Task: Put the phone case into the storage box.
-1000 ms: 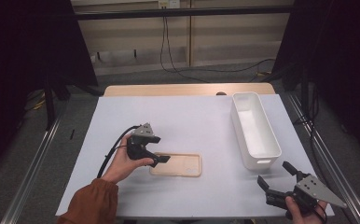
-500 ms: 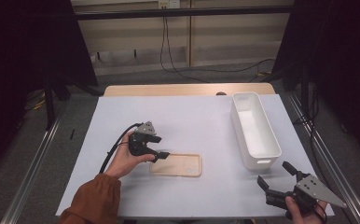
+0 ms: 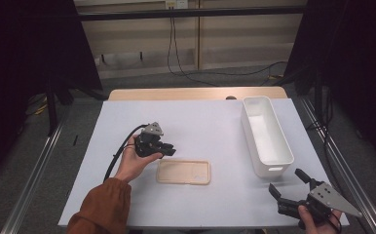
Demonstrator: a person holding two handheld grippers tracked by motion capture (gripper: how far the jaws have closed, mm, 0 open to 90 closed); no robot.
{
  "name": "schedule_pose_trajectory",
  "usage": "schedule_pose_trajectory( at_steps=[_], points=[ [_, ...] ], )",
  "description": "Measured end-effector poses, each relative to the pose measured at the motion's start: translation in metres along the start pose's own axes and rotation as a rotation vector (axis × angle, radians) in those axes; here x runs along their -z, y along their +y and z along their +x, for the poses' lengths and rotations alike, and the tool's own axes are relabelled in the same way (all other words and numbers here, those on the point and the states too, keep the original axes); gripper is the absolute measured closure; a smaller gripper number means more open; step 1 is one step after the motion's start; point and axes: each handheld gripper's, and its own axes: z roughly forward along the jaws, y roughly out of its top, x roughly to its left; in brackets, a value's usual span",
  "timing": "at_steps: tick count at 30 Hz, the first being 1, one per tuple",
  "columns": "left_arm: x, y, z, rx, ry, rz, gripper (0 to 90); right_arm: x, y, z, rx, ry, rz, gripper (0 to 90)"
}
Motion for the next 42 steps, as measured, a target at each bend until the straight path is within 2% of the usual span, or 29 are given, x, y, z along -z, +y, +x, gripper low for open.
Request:
schedule_pose_trajectory(
  at_steps=[6, 7, 11, 25, 30, 33, 35, 42],
  points=[
    [-0.002, 0.000, 0.004, 0.026, 0.005, 0.017, 90.0, 0.000, 0.000, 0.000, 0.001, 0.000, 0.000, 0.8],
    [-0.003, 0.001, 0.004, 0.044, 0.009, 0.019, 90.0, 0.000, 0.000, 0.000, 0.000, 0.000, 0.000, 0.8],
    [-0.007, 0.001, 0.005, 0.055, 0.022, 0.041, 90.0, 0.000, 0.000, 0.000, 0.000, 0.000, 0.001, 0.9],
    [-0.020, -0.003, 0.007, 0.052, 0.062, 0.108, 90.0, 0.000, 0.000, 0.000, 0.000, 0.004, 0.003, 0.8],
    [-0.024, -0.005, 0.006, 0.070, 0.069, 0.124, 90.0, 0.000, 0.000, 0.000, 0.000, 0.002, 0.003, 0.8],
    [-0.024, -0.006, 0.005, 0.050, 0.082, 0.154, 90.0, 0.000, 0.000, 0.000, -0.001, 0.001, 0.002, 0.8],
    [-0.026, -0.008, 0.005, 0.063, 0.075, 0.147, 90.0, 0.000, 0.000, 0.000, 0.000, 0.004, 0.002, 0.8],
    [-0.026, -0.012, 0.004, 0.062, 0.066, 0.149, 90.0, 0.001, 0.000, 0.000, 0.000, 0.002, 0.002, 0.8]
  ],
)
